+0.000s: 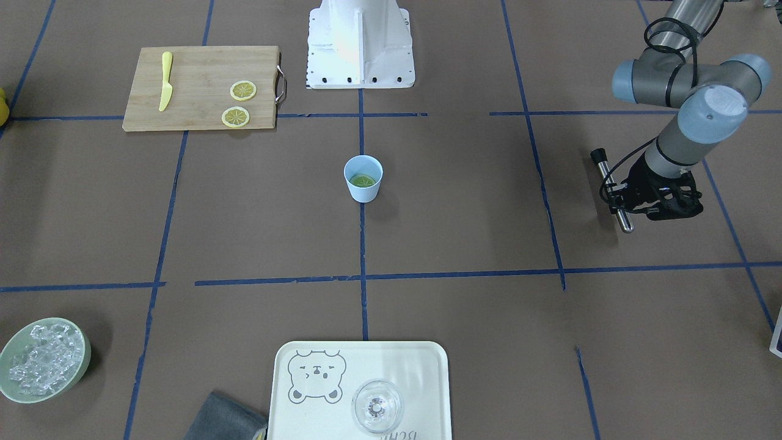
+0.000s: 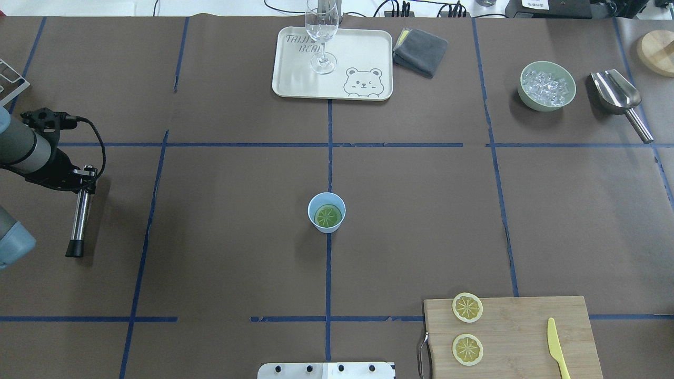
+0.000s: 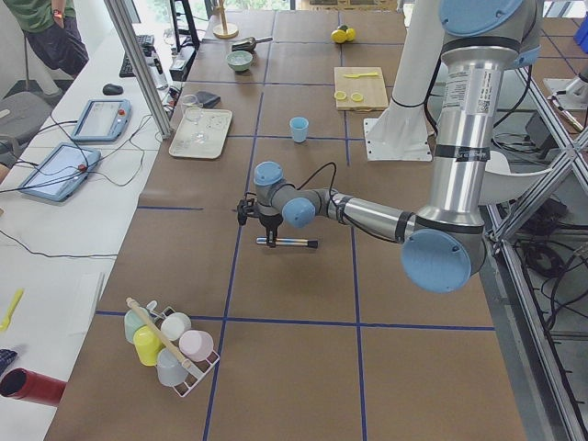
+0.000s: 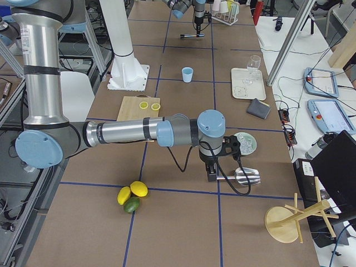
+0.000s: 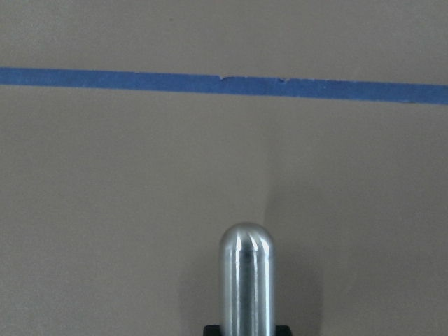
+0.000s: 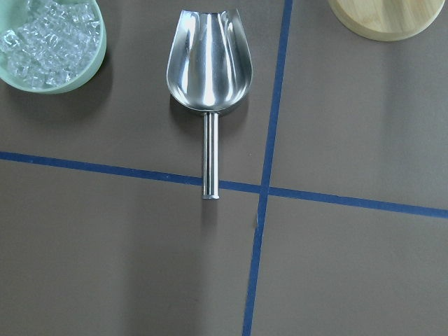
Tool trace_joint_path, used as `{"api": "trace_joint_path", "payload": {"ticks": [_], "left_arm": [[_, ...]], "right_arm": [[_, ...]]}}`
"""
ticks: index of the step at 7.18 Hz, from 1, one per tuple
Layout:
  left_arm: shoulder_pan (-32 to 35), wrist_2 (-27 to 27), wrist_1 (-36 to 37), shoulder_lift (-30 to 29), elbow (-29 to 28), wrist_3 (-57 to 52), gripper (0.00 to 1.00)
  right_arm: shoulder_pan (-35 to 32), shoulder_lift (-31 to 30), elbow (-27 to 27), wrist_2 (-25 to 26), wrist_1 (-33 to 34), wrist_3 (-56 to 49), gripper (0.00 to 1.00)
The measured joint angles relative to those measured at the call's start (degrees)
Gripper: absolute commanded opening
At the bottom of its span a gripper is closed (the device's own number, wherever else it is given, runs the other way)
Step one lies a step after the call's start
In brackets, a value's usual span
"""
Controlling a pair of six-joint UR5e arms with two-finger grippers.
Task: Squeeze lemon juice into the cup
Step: 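Open the left gripper and withdraw it from the muddler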
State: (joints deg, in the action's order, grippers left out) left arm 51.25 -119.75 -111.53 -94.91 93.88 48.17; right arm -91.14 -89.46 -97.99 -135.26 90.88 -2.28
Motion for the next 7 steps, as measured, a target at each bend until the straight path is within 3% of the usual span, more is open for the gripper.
{"api": "trace_joint_path", "payload": {"ticks": [1, 7], "left_arm": [[0.0, 0.0, 0.0, 0.0, -0.1, -0.9, 1.0], [0.2, 0.1, 0.0, 0.0, 1.5, -2.0, 1.0]], "right_arm": [[0.0, 0.0, 0.0, 0.0, 0.0, 0.0, 1.0], [0.0, -0.2, 0.2, 0.0, 0.0, -0.1, 1.0]]}}
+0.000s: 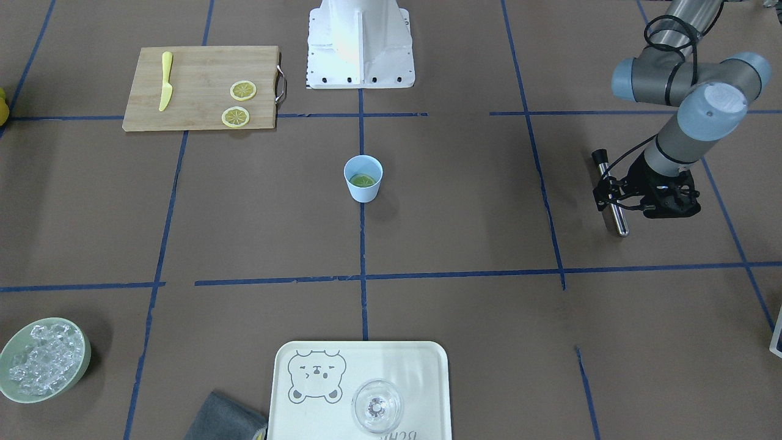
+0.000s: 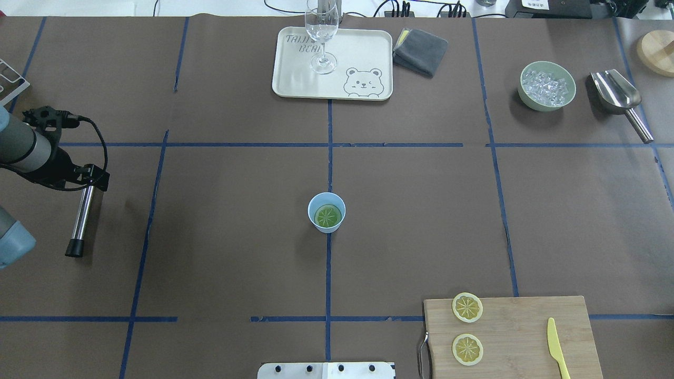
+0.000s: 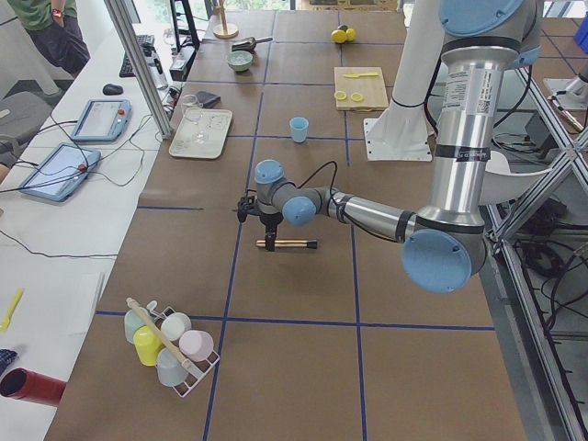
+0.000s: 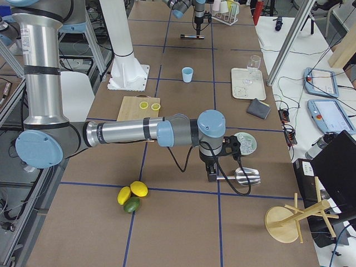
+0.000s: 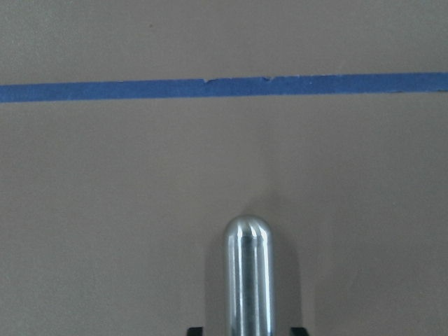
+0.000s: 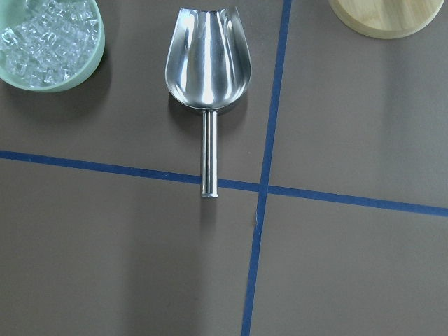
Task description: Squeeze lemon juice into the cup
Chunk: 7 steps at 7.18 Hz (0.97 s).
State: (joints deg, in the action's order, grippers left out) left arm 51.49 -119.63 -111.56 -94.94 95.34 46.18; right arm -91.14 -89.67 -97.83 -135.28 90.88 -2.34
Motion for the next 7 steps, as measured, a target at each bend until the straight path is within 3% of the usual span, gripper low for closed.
{"api": "trace_joint_path", "payload": {"ticks": [2, 4, 7], "left_arm": [[4.7, -0.4, 0.9, -0.2, 1.9, -6.7, 1.0], [13.2, -0.7, 6.2, -1.0, 2.5, -19.8, 1.0], [23.1, -4.9, 12.3, -1.4, 2.0, -33.9, 1.0]], "right_arm": [[0.0, -1.4, 0.1, -0.1, -0.1, 0.0, 1.0], [0.0, -2.9, 1.2, -0.2, -0.4, -0.1, 1.0], [0.0, -4.8, 1.9, -0.2, -0.4, 0.2, 1.0]]}}
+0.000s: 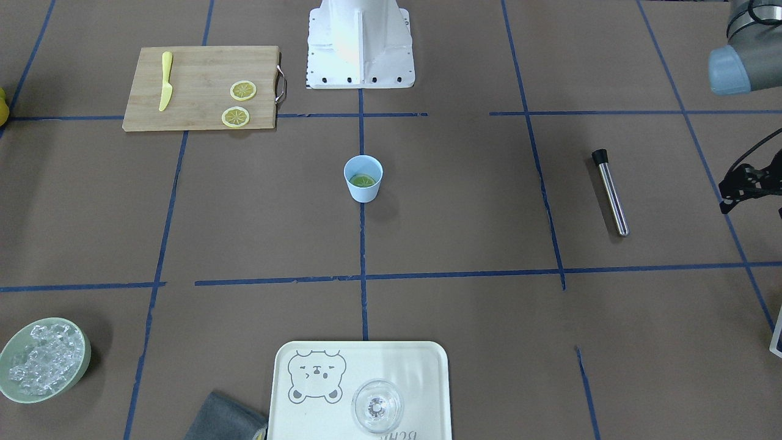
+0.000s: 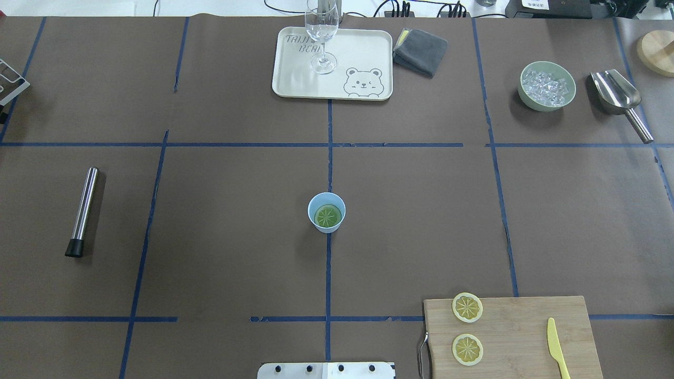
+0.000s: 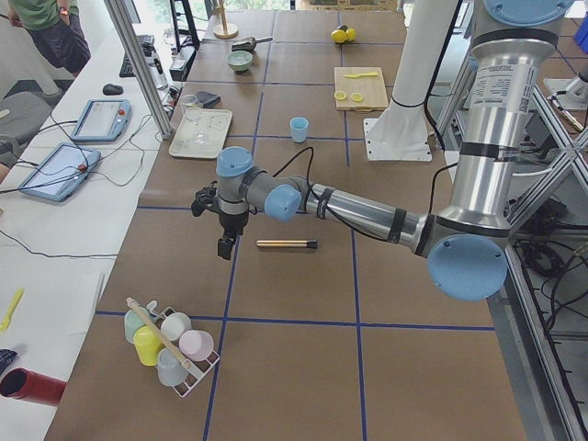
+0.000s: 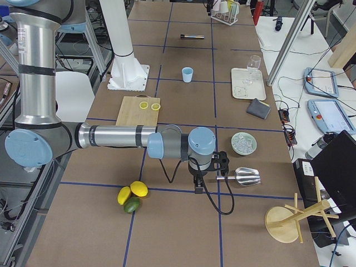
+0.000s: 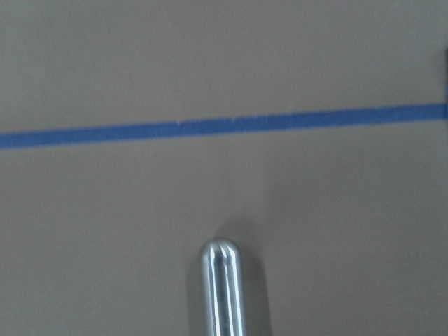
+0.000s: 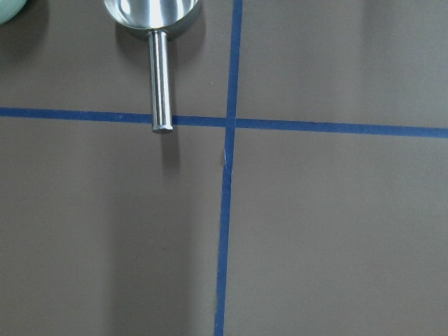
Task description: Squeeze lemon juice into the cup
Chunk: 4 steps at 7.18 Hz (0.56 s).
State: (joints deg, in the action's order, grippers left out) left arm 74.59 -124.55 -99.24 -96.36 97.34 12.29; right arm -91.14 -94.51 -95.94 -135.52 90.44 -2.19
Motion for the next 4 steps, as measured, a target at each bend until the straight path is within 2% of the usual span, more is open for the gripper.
{"api": "trace_joint_path", "payload": {"ticks": [4], "left_arm": [[10.6, -1.6, 9.8, 0.0, -1.7, -15.4, 1.0]], "right_arm": [[0.0, -0.4, -1.4, -1.8, 0.0, 2.6, 1.0]]}}
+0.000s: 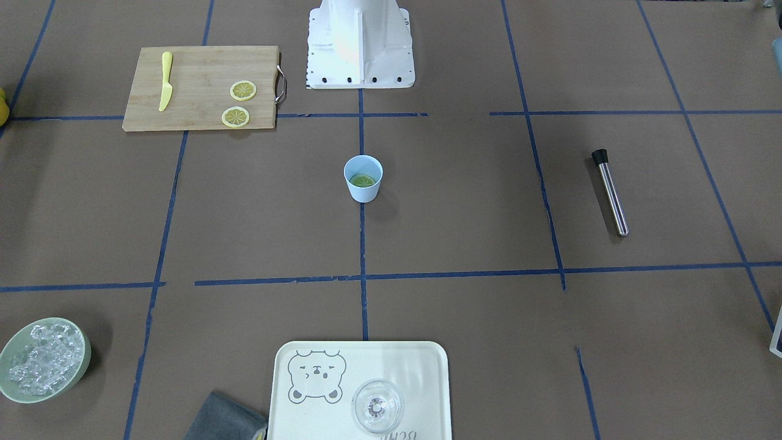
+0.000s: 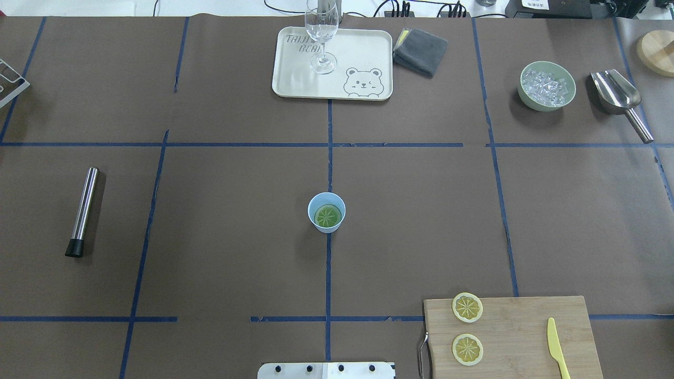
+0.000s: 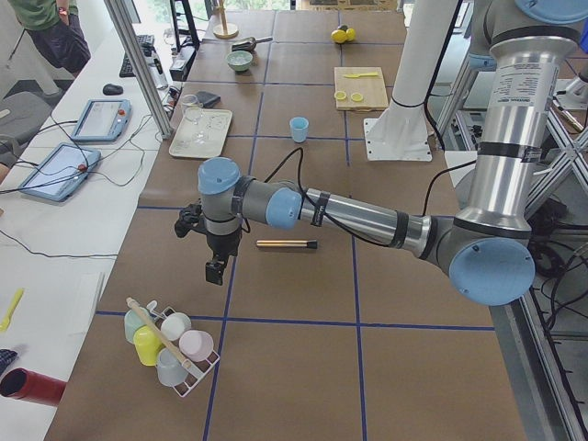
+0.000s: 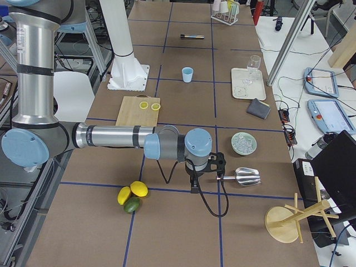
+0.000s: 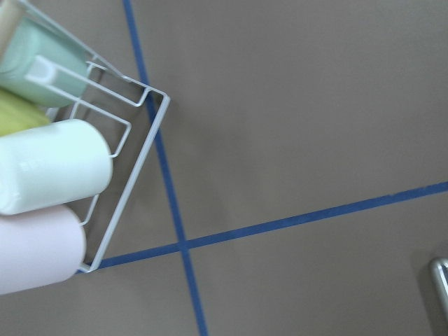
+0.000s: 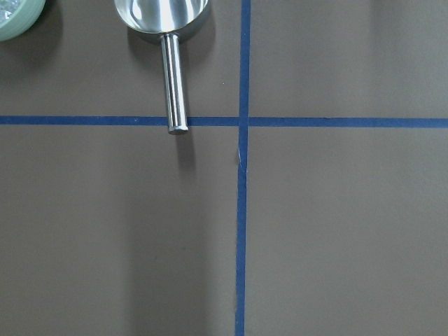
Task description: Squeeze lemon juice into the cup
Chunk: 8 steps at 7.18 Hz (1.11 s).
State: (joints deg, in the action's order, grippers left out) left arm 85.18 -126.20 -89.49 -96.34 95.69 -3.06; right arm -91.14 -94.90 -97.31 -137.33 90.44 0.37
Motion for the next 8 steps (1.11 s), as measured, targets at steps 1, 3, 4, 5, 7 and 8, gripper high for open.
{"api": "trace_joint_path", "payload": {"ticks": [1, 3, 4, 5, 7, 8], "left_arm": [[2.6, -0.8, 1.1, 0.1, -1.8, -3.8, 1.0], [5.2, -5.1, 1.4, 1.4, -7.3, -7.9, 1.0], [5.5, -6.9, 1.4, 2.8, -7.9, -8.2, 1.0], [5.6, -8.0, 1.6, 3.5, -7.5, -8.0, 1.0], [5.6, -8.6, 1.9, 3.8, -6.7, -6.1, 1.0], [5.6, -8.6, 1.9, 3.8, -6.6, -4.6, 1.0]], "right_arm": [[0.0, 0.1, -0.2, -0.1, 0.0, 0.1, 1.0], [0.0, 0.1, -0.2, -0.1, 0.0, 0.2, 1.0], [0.0, 0.2, -0.2, -0.1, 0.0, 0.2, 1.0], [0.0, 0.2, -0.2, -0.1, 0.0, 0.2, 1.0], [0.0, 0.2, -0.2, -0.1, 0.0, 0.2, 1.0], [0.0, 0.2, -0.2, -0.1, 0.0, 0.2, 1.0]]}}
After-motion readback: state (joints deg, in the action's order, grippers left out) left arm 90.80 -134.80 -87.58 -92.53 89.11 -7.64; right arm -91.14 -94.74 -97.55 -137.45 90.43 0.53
